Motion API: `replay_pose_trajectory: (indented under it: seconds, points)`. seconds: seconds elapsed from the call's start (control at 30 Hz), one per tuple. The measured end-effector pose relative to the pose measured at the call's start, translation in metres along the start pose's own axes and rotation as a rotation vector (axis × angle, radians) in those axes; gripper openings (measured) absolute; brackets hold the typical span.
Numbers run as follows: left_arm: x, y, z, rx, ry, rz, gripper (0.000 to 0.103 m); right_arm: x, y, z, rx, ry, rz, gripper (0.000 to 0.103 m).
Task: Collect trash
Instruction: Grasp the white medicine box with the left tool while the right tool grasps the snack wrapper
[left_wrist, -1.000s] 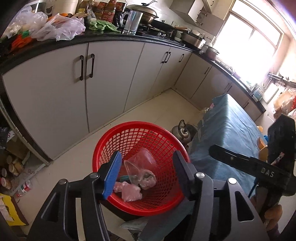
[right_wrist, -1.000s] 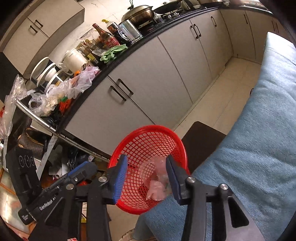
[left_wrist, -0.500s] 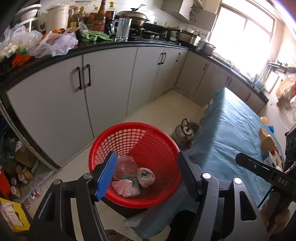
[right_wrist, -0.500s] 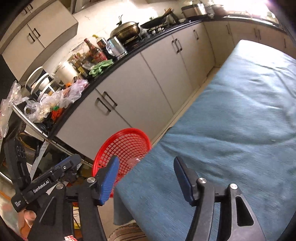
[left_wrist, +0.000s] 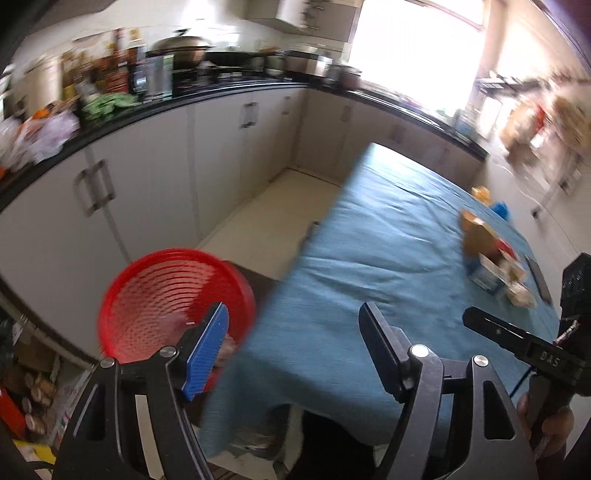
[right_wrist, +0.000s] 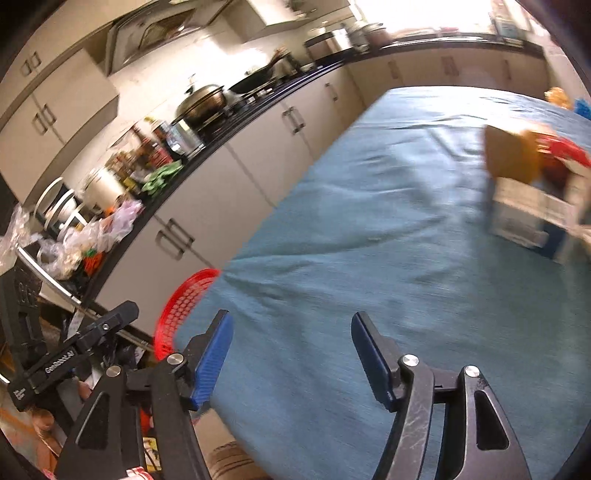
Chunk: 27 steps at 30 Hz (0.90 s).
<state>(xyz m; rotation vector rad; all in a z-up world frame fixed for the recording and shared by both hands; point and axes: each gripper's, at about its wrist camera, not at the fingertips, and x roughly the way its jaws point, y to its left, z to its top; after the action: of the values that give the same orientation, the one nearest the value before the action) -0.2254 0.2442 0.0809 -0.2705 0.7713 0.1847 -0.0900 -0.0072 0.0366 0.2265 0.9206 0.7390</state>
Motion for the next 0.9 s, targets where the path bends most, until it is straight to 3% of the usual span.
replay_pose_trajectory:
  seconds: [0.27,0.63,0.77,0.9]
  points:
    - [0.021,-0.099,0.002,0.193,0.035,-0.113,0.072,-0.074,-0.081,-0.014,0.076,-0.077,-0.167,0.079]
    - [0.071,-0.214,0.037,0.331,0.079,-0.282,0.076,-0.154,-0.192,-0.014,0.255,-0.186,-0.321,0.082]
    - [0.106,-0.254,0.058,0.374,0.125,-0.382,0.078,-0.165,-0.217,-0.008,0.318,-0.217,-0.307,0.082]
    - [0.152,-0.283,0.07,0.41,0.206,-0.419,0.078,-0.165,-0.239,-0.01,0.415,-0.226,-0.204,0.082]
